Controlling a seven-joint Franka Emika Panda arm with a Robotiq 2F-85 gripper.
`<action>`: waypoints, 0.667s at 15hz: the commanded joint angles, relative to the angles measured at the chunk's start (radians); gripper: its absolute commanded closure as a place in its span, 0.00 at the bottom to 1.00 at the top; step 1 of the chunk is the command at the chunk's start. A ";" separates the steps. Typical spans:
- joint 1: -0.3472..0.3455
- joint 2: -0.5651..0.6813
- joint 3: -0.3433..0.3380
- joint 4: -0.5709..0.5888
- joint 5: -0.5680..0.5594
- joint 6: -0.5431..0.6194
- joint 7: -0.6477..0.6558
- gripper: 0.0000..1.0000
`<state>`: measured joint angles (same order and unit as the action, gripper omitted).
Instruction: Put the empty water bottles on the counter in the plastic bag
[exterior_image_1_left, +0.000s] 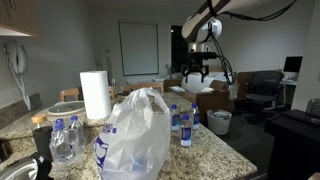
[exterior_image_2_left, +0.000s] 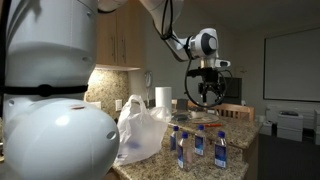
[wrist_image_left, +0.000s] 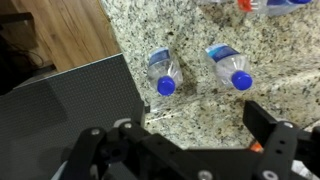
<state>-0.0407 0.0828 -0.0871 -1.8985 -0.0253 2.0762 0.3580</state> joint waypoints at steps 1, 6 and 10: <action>-0.006 0.020 -0.001 0.003 -0.004 0.004 0.000 0.00; -0.004 0.035 -0.002 0.011 -0.004 0.005 0.000 0.00; 0.000 0.171 -0.009 0.158 -0.027 -0.071 0.038 0.00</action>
<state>-0.0390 0.1522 -0.0923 -1.8523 -0.0288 2.0584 0.3619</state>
